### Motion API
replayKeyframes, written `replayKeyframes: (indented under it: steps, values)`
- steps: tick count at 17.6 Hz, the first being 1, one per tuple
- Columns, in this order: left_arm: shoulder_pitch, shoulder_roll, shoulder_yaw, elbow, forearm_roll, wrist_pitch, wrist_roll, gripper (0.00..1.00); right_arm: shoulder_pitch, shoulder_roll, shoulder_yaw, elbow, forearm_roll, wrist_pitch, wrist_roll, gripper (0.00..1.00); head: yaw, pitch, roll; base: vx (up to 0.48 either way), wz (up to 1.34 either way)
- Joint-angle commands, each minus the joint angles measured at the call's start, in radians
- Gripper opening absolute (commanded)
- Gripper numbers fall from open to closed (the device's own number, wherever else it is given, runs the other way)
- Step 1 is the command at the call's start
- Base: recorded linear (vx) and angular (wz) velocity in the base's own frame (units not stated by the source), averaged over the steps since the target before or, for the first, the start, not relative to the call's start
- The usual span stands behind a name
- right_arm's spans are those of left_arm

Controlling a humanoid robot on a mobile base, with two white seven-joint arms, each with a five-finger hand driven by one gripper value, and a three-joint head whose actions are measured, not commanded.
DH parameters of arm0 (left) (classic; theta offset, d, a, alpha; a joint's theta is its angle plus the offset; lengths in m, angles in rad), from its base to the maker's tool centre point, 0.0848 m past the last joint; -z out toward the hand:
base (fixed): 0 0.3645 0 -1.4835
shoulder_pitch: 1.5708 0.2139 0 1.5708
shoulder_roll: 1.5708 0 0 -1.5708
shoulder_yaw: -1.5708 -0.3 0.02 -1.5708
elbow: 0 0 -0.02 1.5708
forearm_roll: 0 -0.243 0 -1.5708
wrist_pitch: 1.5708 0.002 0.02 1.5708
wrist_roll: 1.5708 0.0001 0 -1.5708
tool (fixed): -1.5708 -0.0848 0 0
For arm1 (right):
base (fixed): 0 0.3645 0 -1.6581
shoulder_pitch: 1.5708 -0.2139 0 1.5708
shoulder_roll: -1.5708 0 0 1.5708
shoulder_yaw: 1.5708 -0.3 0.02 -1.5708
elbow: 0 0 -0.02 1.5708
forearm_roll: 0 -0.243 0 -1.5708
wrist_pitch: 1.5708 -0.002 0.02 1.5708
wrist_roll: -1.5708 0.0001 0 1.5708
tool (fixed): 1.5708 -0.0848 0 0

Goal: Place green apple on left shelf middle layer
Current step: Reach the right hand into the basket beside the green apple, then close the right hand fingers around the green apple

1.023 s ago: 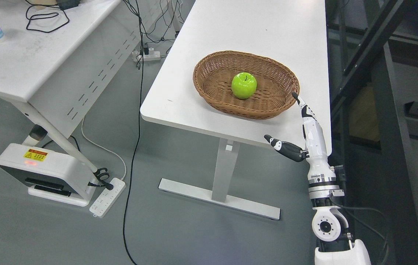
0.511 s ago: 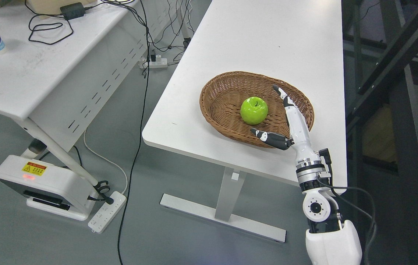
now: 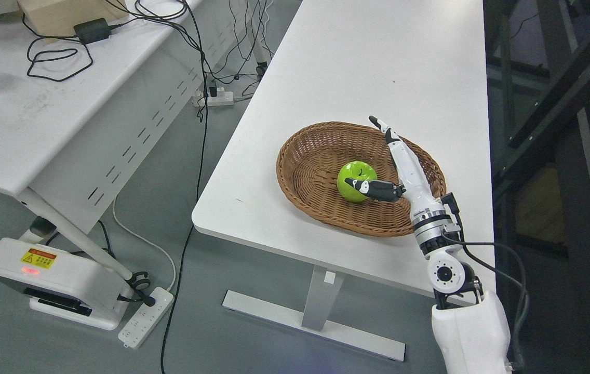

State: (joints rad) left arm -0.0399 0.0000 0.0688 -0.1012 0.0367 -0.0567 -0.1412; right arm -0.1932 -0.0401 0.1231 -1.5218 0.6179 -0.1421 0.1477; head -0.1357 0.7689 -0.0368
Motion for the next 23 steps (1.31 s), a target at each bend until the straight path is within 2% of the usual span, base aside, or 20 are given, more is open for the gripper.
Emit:
replayKeyframes:
  steps: [1,9,23]
  values:
    - [0.000,0.017,0.000,0.000,0.000,-0.002,0.000,1.00,-0.002,-0.060,0.009,0.060,0.002,-0.002,0.021,1.00,0.0000,0.000,0.000,0.007,0.01]
    - [0.000,0.017,0.000,0.000,0.000,-0.002,0.000,1.00,-0.015,-0.067,0.092,0.104,0.143,-0.005,0.024,1.00,0.0000,0.000,0.000,0.001,0.00]
    - [0.000,0.017,0.000,0.000,0.000,-0.002,0.000,1.00,-0.046,-0.047,0.096,0.199,0.158,-0.008,0.023,1.00,0.0000,0.000,0.000,0.000,0.00]
